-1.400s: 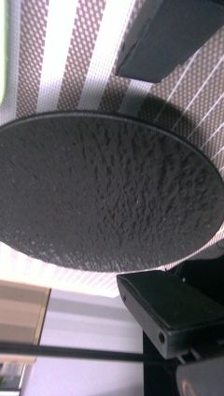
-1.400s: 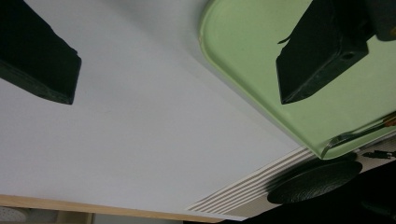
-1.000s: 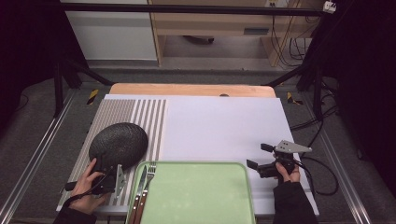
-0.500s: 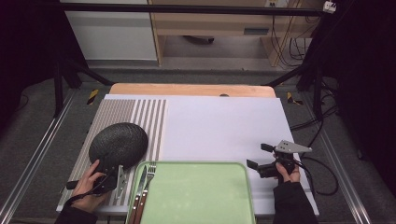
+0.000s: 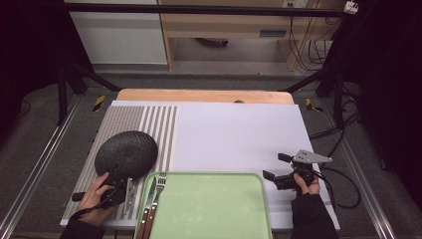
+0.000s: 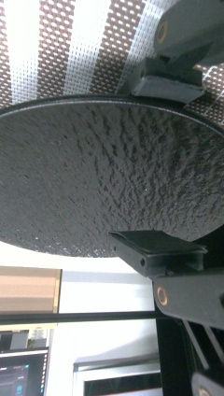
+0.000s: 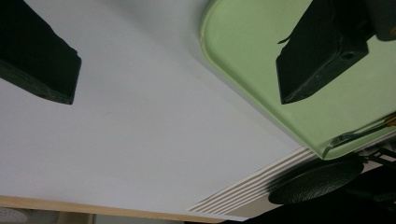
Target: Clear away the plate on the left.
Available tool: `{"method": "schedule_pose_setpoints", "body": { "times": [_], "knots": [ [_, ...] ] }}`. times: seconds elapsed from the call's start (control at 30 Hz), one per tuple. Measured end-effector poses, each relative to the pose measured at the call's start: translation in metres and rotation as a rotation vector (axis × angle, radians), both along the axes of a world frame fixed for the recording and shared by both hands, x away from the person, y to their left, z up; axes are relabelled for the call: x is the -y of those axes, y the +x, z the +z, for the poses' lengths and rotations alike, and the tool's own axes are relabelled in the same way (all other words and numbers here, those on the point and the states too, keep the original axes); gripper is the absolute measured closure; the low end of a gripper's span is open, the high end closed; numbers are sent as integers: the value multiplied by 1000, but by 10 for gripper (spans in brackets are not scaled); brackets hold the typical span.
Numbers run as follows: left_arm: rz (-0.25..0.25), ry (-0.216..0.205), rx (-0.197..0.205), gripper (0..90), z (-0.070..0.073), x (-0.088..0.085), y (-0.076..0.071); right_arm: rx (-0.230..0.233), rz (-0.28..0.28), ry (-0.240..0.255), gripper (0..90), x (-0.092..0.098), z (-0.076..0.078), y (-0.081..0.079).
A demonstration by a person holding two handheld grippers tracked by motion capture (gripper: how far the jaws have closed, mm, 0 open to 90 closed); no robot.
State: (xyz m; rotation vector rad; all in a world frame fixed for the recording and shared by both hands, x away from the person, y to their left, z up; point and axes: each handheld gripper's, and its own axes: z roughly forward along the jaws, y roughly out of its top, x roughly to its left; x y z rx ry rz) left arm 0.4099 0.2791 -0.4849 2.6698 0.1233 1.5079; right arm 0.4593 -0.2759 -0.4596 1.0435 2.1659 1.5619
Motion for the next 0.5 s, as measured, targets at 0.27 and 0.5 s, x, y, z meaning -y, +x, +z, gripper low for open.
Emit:
{"method": "schedule_pose_setpoints", "body": {
  "times": [0.27, 0.5],
  "knots": [
    [-3, 11, -5, 498, -4, 2, -2, 0, 0, -4, 4, 0, 0, 0],
    [-9, 30, 1, 609, -8, 3, -5, -4, 0, -6, 4, -1, 0, 0]
  ]
}}
